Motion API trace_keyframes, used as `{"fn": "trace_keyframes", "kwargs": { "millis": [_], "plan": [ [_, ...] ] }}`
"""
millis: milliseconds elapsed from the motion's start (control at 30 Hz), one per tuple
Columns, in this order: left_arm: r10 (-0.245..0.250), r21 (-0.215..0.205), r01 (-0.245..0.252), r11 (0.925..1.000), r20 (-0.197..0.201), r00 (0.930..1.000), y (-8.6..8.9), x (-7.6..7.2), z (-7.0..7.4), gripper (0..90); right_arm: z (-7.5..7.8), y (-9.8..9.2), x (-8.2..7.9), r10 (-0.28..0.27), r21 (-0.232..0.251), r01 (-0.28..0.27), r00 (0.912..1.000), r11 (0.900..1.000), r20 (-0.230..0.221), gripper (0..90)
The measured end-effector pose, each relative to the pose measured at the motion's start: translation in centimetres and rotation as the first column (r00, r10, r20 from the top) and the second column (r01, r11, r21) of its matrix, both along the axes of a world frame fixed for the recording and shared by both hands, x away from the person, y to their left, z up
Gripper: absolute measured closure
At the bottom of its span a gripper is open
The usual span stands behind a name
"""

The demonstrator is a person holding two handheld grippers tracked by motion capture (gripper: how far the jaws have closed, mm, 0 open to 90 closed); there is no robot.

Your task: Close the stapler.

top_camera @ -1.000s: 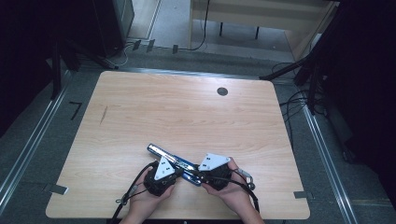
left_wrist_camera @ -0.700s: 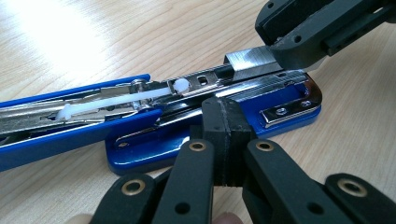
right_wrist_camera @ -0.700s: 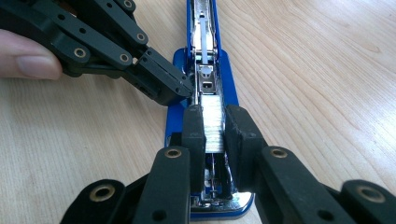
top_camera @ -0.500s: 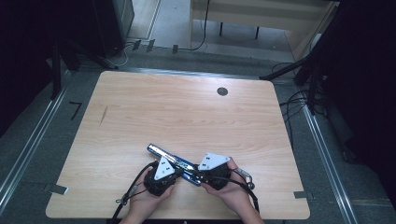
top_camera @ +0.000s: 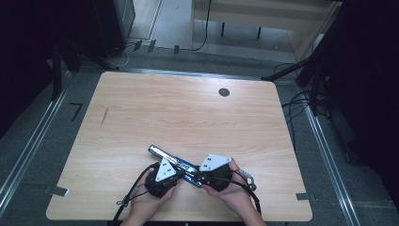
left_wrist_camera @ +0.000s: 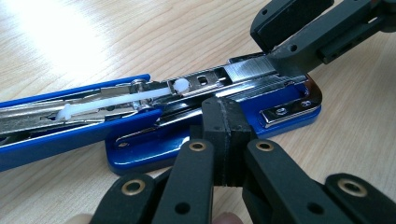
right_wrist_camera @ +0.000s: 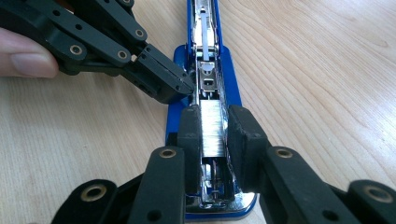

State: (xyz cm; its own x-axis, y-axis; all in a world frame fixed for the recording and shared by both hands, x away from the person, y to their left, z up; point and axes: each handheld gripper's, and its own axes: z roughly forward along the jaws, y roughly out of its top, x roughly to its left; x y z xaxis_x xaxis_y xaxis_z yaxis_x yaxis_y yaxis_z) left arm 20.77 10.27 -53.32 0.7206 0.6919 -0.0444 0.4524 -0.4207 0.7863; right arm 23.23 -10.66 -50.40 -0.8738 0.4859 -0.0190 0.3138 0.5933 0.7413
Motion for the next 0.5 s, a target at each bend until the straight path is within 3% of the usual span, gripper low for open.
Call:
{"fn": "trace_keyframes", "kwargs": {
  "millis": [167,367,500],
  "plan": [
    [0.0,-0.001,0.0,1.0,-0.001,1.0,0.01,0.01,0.0,90.0,0.27,-0.2,0.06,-0.003,0.02,0.003,1.0,1.0,0.007,76.3],
    [-0.001,-0.001,0.001,1.0,-0.001,1.0,0.0,0.0,0.0,90.0,0.68,-0.43,0.24,-0.039,0.093,0.038,0.999,0.995,0.02,85.8],
    [0.0,0.0,0.0,1.0,-0.001,1.0,-0.01,-0.01,0.0,90.0,0.6,-0.01,0.47,-0.044,0.087,0.042,0.9988,0.995,0.021,86.6]
  ]
}}
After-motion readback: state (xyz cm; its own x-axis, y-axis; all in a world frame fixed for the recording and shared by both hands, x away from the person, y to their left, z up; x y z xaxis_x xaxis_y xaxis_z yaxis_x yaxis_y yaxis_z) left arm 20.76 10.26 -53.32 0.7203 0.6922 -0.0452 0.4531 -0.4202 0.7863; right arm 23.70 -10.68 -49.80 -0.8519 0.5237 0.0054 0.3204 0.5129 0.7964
